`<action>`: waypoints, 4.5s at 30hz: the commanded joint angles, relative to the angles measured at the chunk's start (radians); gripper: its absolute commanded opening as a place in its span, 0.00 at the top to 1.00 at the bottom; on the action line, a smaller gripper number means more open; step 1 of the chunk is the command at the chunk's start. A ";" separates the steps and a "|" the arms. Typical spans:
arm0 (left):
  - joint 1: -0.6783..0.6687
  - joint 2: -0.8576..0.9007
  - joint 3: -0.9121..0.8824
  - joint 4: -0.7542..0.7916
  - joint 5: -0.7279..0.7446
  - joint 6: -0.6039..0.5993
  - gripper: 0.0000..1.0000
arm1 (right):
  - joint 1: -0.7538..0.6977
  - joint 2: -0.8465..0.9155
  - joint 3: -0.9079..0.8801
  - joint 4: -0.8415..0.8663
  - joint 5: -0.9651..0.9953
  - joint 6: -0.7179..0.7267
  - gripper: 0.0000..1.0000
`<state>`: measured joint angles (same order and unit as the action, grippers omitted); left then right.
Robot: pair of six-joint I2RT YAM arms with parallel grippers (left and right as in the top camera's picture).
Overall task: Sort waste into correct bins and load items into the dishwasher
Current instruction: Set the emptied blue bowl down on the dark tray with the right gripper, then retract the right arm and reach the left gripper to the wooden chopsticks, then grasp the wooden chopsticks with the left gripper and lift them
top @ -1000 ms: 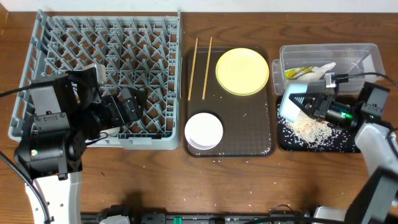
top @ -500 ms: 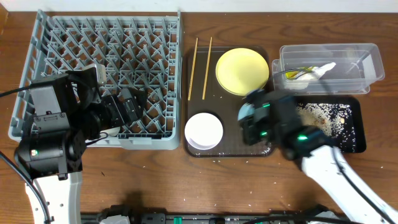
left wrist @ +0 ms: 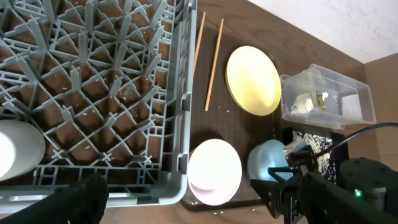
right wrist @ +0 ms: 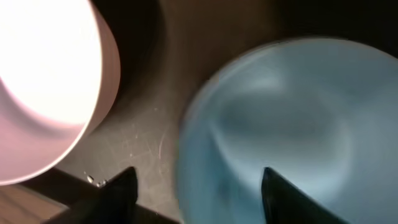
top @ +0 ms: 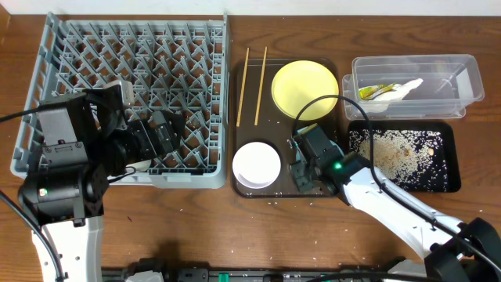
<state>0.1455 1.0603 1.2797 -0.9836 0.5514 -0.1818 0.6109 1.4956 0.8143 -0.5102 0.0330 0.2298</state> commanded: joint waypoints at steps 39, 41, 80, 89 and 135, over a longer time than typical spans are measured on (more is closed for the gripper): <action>-0.630 0.702 0.360 0.261 -0.636 0.036 0.02 | -0.955 -0.409 0.141 -0.106 -0.015 0.193 0.01; -0.626 0.750 0.360 0.288 -0.630 0.026 0.00 | -0.956 -0.409 0.141 -0.121 -0.014 0.200 0.01; -0.612 1.207 0.361 0.588 -0.586 0.072 0.89 | -0.956 -0.409 0.140 -0.149 -0.015 0.200 0.01; -0.612 1.072 0.361 0.509 -0.585 0.047 0.91 | -0.956 -0.409 0.140 -0.149 -0.014 0.200 0.01; -0.394 0.800 0.277 0.231 -0.536 0.011 0.83 | -0.956 -0.409 0.140 -0.149 -0.014 0.200 0.01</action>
<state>-0.2489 1.9514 1.5208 -0.7502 0.0017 -0.1608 -0.3363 1.0885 0.9432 -0.6586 0.0044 0.4355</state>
